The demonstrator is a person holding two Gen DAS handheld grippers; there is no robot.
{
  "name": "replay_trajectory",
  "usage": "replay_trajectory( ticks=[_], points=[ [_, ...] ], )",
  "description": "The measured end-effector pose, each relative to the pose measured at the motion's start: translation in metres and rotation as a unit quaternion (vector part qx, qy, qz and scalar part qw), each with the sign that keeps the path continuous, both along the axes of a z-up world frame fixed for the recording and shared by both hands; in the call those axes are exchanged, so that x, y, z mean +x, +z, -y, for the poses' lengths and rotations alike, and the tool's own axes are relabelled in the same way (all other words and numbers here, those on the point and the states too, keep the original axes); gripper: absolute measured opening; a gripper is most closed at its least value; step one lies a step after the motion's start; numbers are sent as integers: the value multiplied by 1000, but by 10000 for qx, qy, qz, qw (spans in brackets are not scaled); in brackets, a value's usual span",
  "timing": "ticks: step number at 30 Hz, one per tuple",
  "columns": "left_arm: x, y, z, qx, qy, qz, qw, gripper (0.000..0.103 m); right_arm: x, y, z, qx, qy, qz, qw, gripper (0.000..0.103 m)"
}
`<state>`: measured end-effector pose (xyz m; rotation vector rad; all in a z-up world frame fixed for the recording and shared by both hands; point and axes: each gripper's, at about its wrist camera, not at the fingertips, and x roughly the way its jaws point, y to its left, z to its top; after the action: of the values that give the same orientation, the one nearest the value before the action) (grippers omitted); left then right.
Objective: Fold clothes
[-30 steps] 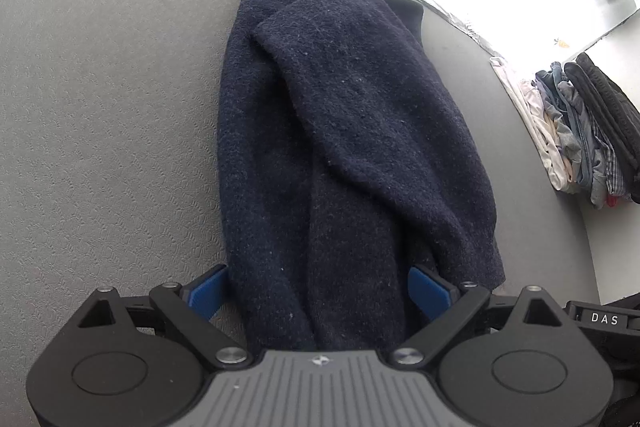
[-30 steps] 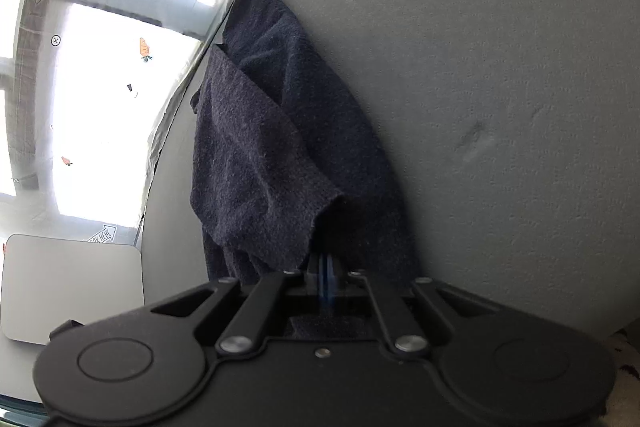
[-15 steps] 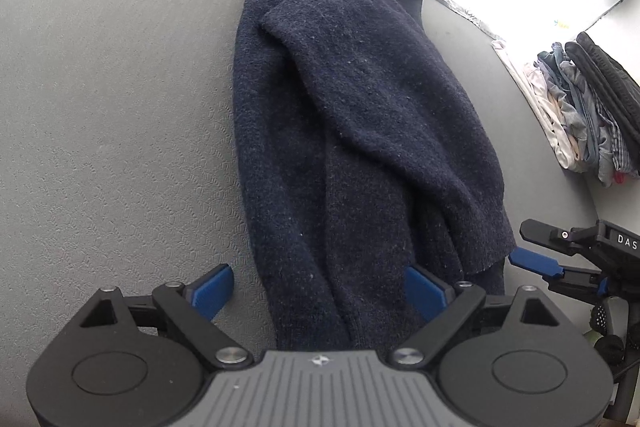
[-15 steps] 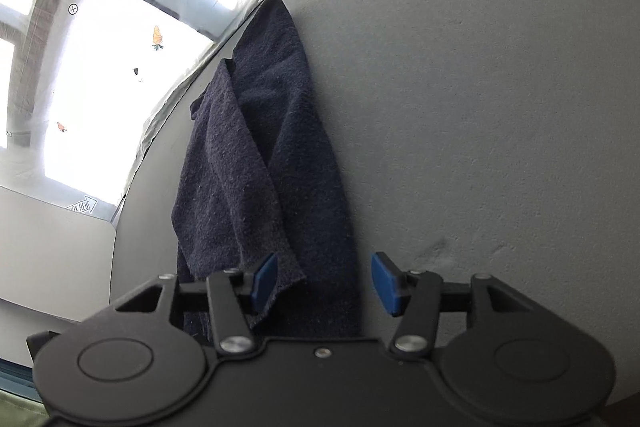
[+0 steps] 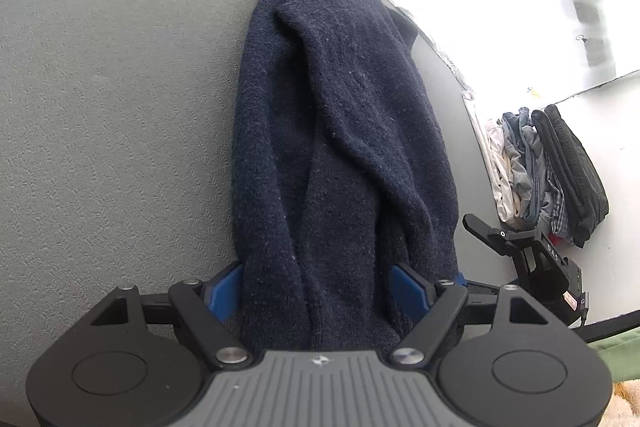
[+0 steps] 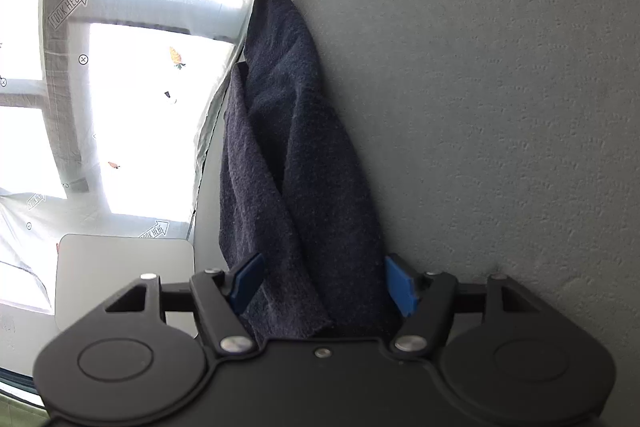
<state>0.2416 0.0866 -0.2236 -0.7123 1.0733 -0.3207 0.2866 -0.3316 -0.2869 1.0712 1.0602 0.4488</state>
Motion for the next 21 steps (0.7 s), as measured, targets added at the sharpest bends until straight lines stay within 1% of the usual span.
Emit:
replay_trajectory(
  ticks=[2, 5, 6, 8, 9, 10, 11, 12, 14, 16, 18, 20, 21],
  points=[
    [-3, 0, 3, -29, 80, 10, 10000, 79, 4, 1, -4, 2, 158, 61, 9999, 72],
    [-6, 0, 6, -8, 150, 52, 9999, 78, 12, 2, -15, -19, 588, 189, 9981, 72],
    [-7, -1, 7, -10, 170, 65, 9998, 72, 14, 2, -18, -39, 701, 212, 9973, 72],
    [-9, -3, 7, -49, 212, 82, 9997, 67, 18, 2, -21, -63, 880, 215, 9959, 67],
    [-9, -5, 7, -99, 239, 64, 9996, 57, 19, 1, -22, -52, 953, 173, 9953, 65],
    [-9, -8, 6, -176, 276, 11, 9995, 50, 20, -1, -24, -61, 1017, 121, 9947, 55],
    [-10, -11, 5, -230, 316, -32, 9992, 38, 19, -3, -25, -83, 1069, 69, 9942, 39],
    [-10, -14, 4, -284, 356, -67, 9989, 32, 17, -6, -25, -45, 1075, 33, 9942, 36],
    [-8, -17, -1, -380, 416, -109, 9984, 31, 14, -11, -23, 114, 926, -72, 9956, 35],
    [-7, -17, -1, -397, 394, -130, 9983, 32, 12, -12, -24, 139, 867, -108, 9961, 37],
    [-4, -15, 1, -348, 293, -113, 9989, 39, 11, -9, -27, 63, 878, -87, 9961, 40],
    [-2, -13, 2, -294, 176, -67, 9994, 43, 10, -6, -30, -38, 892, -49, 9960, 42],
    [-1, -12, 3, -226, 107, -33, 9997, 42, 9, -6, -30, -55, 865, -65, 9962, 41]
  ],
)
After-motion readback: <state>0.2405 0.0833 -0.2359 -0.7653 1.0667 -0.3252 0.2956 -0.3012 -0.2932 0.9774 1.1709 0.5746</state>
